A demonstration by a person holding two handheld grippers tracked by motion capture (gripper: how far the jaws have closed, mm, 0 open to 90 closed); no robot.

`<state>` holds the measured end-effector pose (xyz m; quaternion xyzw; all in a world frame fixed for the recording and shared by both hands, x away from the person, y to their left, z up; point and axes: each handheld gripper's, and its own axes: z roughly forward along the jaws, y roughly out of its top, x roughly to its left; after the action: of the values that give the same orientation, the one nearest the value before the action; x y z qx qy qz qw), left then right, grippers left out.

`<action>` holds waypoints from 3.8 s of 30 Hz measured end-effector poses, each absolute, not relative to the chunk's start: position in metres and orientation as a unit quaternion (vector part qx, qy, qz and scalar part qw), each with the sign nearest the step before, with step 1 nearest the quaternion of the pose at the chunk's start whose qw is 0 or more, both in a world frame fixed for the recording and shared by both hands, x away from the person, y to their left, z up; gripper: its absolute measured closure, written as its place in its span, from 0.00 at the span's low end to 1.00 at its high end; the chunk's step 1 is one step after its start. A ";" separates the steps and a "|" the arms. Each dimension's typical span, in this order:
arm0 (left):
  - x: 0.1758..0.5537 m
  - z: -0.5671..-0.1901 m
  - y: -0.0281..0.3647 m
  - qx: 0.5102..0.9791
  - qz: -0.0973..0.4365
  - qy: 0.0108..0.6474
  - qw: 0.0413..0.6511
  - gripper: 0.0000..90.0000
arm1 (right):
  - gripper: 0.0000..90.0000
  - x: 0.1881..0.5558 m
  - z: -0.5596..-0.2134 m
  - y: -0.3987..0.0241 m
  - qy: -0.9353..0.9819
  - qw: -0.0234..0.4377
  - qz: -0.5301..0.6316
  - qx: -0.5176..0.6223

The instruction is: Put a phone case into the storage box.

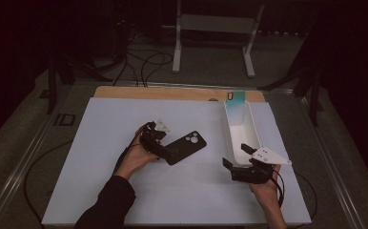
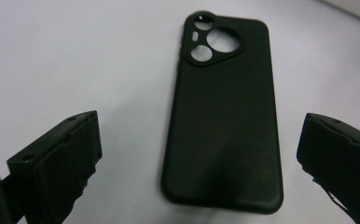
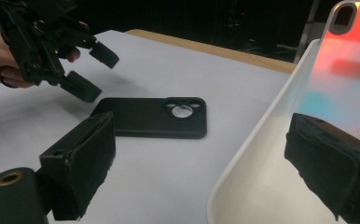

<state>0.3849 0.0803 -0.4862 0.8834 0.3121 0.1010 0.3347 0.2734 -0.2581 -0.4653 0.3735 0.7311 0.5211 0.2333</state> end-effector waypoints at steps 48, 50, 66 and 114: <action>0.391 -0.510 0.038 0.924 0.068 0.301 0.226 0.17 | 0.10 0.276 -0.468 -0.254 0.735 0.226 0.518 0.375; 0.391 -0.509 0.038 0.924 0.068 0.302 0.226 0.18 | 0.10 0.276 -0.468 -0.255 0.735 0.226 0.518 0.375; 0.386 -0.502 0.050 0.900 0.049 0.325 0.287 0.19 | 0.10 0.277 -0.466 -0.256 0.729 0.212 0.528 0.381; 0.316 -0.435 0.029 0.870 0.090 0.234 0.424 0.18 | 0.64 0.316 -0.442 -0.210 0.700 0.023 0.578 0.419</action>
<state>0.3158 0.0290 -0.4354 0.8703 0.2343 0.0899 0.4239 0.3161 -0.2103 -0.4416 0.4187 0.7003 0.5778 0.0230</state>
